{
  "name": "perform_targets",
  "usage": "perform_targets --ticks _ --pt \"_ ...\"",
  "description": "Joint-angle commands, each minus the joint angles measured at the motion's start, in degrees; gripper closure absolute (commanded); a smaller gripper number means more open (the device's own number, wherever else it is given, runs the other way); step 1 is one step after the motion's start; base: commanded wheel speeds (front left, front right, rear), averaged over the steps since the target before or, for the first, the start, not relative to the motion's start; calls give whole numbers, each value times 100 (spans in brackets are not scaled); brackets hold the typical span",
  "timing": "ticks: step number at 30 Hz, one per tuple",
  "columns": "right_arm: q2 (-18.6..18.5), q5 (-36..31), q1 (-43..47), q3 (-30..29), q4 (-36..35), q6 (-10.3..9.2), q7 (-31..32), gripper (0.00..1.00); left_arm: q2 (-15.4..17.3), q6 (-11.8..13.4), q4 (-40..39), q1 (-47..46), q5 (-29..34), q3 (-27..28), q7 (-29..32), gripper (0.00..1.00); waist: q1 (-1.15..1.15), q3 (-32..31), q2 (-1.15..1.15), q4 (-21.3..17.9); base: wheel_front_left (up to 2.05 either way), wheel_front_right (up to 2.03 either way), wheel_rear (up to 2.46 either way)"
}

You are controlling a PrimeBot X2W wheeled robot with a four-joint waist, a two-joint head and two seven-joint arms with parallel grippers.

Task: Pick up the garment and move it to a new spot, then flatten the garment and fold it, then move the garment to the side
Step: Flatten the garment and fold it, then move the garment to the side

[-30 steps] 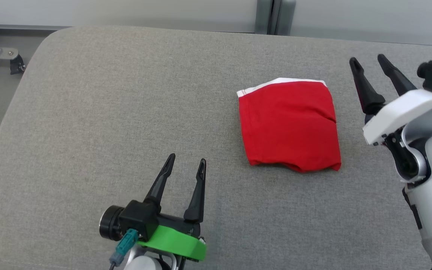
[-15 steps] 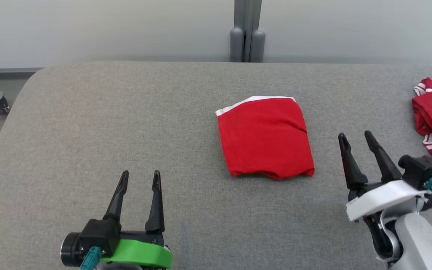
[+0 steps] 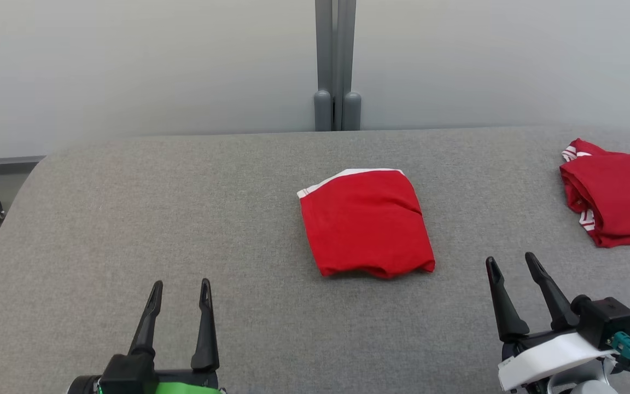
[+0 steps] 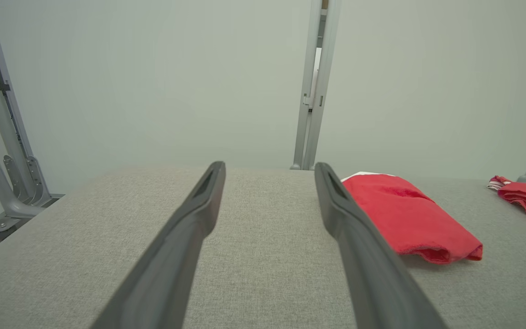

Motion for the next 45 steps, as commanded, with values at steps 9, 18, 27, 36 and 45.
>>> perform_targets --ticks 9,18,27,36,45 --pt "158 -282 251 -161 -54 -2 -12 0 13 -158 77 348 63 120 0 0 0 -98 0 -131 0 0 0" --pt "229 -376 292 -155 54 -2 -13 0 13 -195 201 319 16 109 0 0 0 -177 0 -140 0 0 0" --pt "264 -412 289 -119 172 -2 -13 0 13 -162 304 311 -16 81 0 0 0 -262 0 -108 0 0 0" --pt "269 -422 316 -121 179 -2 -13 0 13 -133 413 282 130 39 0 0 0 -281 0 -79 0 0 0" --pt "284 -443 326 -128 186 -2 -13 0 13 -173 434 258 193 9 0 0 0 -258 0 -57 0 0 0"
